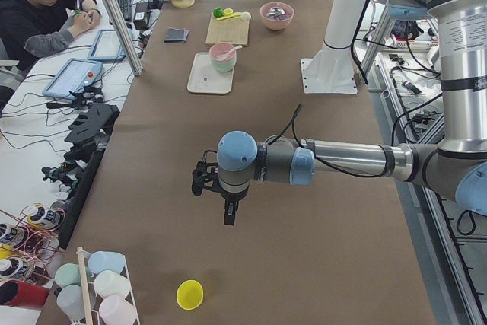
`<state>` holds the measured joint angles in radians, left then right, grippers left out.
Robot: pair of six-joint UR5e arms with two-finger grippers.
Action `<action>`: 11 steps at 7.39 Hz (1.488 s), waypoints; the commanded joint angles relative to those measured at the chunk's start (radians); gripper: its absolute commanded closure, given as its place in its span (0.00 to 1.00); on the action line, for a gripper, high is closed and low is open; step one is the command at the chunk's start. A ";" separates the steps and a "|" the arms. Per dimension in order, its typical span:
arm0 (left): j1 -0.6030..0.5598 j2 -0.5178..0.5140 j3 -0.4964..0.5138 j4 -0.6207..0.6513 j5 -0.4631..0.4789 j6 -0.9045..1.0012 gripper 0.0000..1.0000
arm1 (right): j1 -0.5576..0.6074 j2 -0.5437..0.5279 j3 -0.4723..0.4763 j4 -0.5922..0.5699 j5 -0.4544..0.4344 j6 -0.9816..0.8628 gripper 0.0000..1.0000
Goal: Stack pink bowl on green and place spoon
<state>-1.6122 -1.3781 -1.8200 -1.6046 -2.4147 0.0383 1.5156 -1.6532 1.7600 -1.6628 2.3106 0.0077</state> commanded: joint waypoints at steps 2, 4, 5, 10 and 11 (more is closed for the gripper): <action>-0.001 0.004 0.002 0.000 0.000 0.000 0.02 | -0.002 0.000 0.001 0.000 0.006 0.000 0.00; 0.000 0.004 0.005 -0.001 0.000 0.000 0.02 | -0.002 -0.002 0.001 0.000 0.024 0.000 0.00; 0.000 0.004 0.005 -0.002 0.000 0.000 0.02 | -0.002 -0.002 0.001 0.000 0.026 0.000 0.00; 0.000 0.005 0.011 0.000 0.000 0.000 0.02 | -0.001 -0.002 0.001 0.000 0.026 0.000 0.00; 0.000 0.005 0.011 0.000 0.000 0.000 0.02 | -0.002 -0.002 0.001 0.000 0.026 0.000 0.00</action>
<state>-1.6122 -1.3730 -1.8097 -1.6050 -2.4145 0.0383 1.5144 -1.6551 1.7611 -1.6628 2.3362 0.0076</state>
